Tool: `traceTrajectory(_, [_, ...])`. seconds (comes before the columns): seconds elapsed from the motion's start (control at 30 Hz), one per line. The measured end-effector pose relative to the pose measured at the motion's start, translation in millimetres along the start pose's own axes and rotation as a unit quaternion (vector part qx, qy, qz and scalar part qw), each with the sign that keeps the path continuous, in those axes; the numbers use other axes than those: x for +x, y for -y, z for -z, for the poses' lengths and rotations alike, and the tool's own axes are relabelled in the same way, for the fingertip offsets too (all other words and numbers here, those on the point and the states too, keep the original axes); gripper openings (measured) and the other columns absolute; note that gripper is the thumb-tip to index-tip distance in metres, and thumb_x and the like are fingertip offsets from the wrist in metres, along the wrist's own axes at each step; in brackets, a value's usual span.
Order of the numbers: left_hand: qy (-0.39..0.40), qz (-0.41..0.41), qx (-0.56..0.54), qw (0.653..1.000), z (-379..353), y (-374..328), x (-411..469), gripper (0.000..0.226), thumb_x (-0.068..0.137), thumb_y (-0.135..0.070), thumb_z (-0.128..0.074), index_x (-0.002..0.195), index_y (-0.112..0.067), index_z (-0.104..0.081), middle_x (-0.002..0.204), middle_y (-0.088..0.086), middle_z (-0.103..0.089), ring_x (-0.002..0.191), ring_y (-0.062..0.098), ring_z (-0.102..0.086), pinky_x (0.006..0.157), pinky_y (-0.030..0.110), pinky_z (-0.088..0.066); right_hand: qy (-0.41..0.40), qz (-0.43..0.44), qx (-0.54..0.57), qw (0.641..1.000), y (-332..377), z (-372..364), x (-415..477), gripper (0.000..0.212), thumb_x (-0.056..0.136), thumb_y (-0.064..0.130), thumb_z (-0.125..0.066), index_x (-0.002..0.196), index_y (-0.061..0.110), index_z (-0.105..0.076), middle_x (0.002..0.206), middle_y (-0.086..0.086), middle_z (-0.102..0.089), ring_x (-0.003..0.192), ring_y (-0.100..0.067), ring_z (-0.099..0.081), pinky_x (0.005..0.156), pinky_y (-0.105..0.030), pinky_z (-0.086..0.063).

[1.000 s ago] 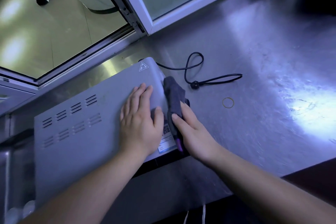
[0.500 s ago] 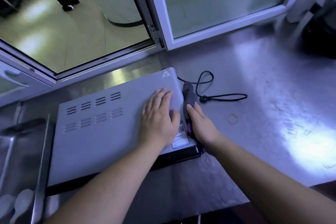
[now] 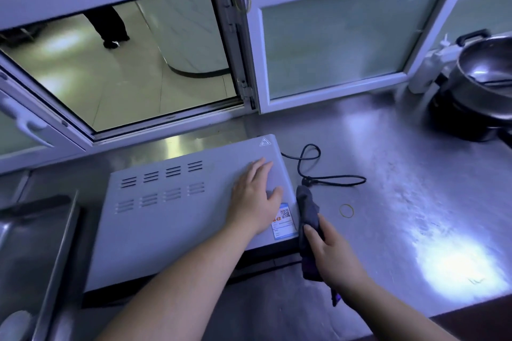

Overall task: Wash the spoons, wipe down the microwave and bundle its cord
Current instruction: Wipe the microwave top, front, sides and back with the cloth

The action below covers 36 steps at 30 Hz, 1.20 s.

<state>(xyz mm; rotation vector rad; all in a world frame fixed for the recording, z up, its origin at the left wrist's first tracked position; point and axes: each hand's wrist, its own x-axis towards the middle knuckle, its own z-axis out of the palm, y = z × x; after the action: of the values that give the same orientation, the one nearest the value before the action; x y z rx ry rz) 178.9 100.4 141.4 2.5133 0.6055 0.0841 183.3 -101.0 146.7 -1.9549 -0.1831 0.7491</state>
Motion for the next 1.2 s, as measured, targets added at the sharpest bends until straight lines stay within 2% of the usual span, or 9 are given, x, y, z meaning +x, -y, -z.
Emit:
traceTrajectory(0.1, [0.012,-0.002,-0.079,0.997,11.2,6.6,0.4,0.054,0.095,-0.023,-0.056,0.149,-0.02,-0.049,0.16,-0.009,-0.035,0.149,0.01,-0.031,0.12,0.038,-0.035,-0.027,0.018,-0.026,0.999,8.4,7.8,4.3,0.014,0.102,0.031,-0.05,0.102,0.035,-0.063,0.09,0.016,-0.072,0.09,-0.006,-0.066,0.079,-0.03,-0.051])
traceTrajectory(0.23, [-0.035,-0.004,-0.083,0.996,26.3,11.9,-20.7,0.043,0.098,-0.015,-0.055,0.14,-0.018,-0.057,0.15,-0.008,-0.046,0.141,0.009,-0.039,0.116,0.018,-0.026,-0.041,0.061,-0.029,0.997,33.8,17.2,11.7,0.015,0.102,0.033,-0.053,0.096,0.028,-0.065,0.087,0.013,-0.072,0.085,-0.01,-0.066,0.079,-0.033,-0.052])
traceTrajectory(0.37, [-0.085,-0.002,-0.07,0.994,38.4,20.9,-57.0,0.04,0.096,-0.019,-0.058,0.136,-0.02,-0.06,0.142,-0.009,-0.052,0.134,0.006,-0.044,0.112,0.016,-0.029,-0.034,0.095,-0.018,0.995,64.6,20.8,28.1,0.017,0.103,0.031,-0.052,0.101,0.021,-0.066,0.095,0.005,-0.073,0.092,-0.013,-0.066,0.086,-0.037,-0.051])
traceTrajectory(0.63, [-0.213,0.122,-0.012,0.969,37.6,55.7,-147.1,0.038,0.092,-0.029,-0.058,0.13,-0.023,-0.062,0.139,-0.011,-0.054,0.132,0.012,-0.049,0.111,0.035,-0.038,-0.057,0.154,-0.152,0.975,112.8,8.2,137.6,0.017,0.102,0.036,-0.043,0.101,0.021,-0.052,0.089,-0.004,-0.064,0.082,-0.031,-0.058,0.068,-0.039,-0.05])
traceTrajectory(0.8, [-0.258,0.294,-0.016,0.92,30.3,56.6,-178.2,0.06,0.095,-0.032,-0.067,0.149,-0.021,-0.045,0.162,-0.002,-0.031,0.148,0.023,-0.033,0.116,0.049,-0.032,-0.023,0.209,-0.257,0.943,122.2,-13.6,193.1,0.017,0.104,0.032,-0.046,0.105,0.016,-0.051,0.108,-0.017,-0.066,0.093,-0.036,-0.056,0.073,-0.037,-0.037])
traceTrajectory(0.9, [-0.317,0.387,-0.147,0.853,33.0,55.3,-183.1,0.081,0.094,-0.032,-0.07,0.16,-0.019,-0.026,0.168,0.001,-0.019,0.152,0.027,-0.029,0.12,0.05,-0.033,-0.028,0.201,-0.262,0.943,119.4,-21.7,209.4,0.023,0.103,0.034,-0.046,0.107,0.012,-0.053,0.11,-0.018,-0.066,0.094,-0.037,-0.056,0.074,-0.037,-0.036])
traceTrajectory(0.97, [-0.308,0.433,-0.236,0.814,34.5,53.0,-179.3,0.088,0.098,-0.035,-0.066,0.165,-0.017,-0.011,0.172,-0.002,-0.007,0.158,0.023,-0.016,0.127,0.043,-0.022,-0.029,0.2,-0.256,0.945,115.5,-22.6,214.8,0.023,0.102,0.036,-0.047,0.103,0.014,-0.052,0.103,-0.014,-0.065,0.087,-0.033,-0.053,0.073,-0.038,-0.038])
traceTrajectory(1.07, [-0.262,0.436,-0.252,0.823,32.8,51.5,-169.6,0.087,0.102,-0.041,-0.058,0.166,-0.016,-0.004,0.173,-0.007,0.01,0.16,0.017,0.002,0.129,0.041,-0.013,-0.021,0.206,-0.249,0.946,110.5,-22.5,218.7,0.018,0.101,0.036,-0.05,0.1,0.018,-0.051,0.097,-0.008,-0.063,0.087,-0.031,-0.054,0.073,-0.038,-0.04])
traceTrajectory(1.2, [-0.23,0.435,-0.221,0.842,29.5,50.9,-160.1,0.09,0.1,-0.038,-0.061,0.165,-0.008,-0.006,0.172,0.002,0.02,0.158,0.02,0.019,0.129,0.046,-0.011,-0.017,0.208,-0.239,0.948,111.0,-23.6,217.2,0.016,0.101,0.035,-0.051,0.102,0.019,-0.051,0.098,-0.006,-0.061,0.089,-0.029,-0.053,0.074,-0.036,-0.038])
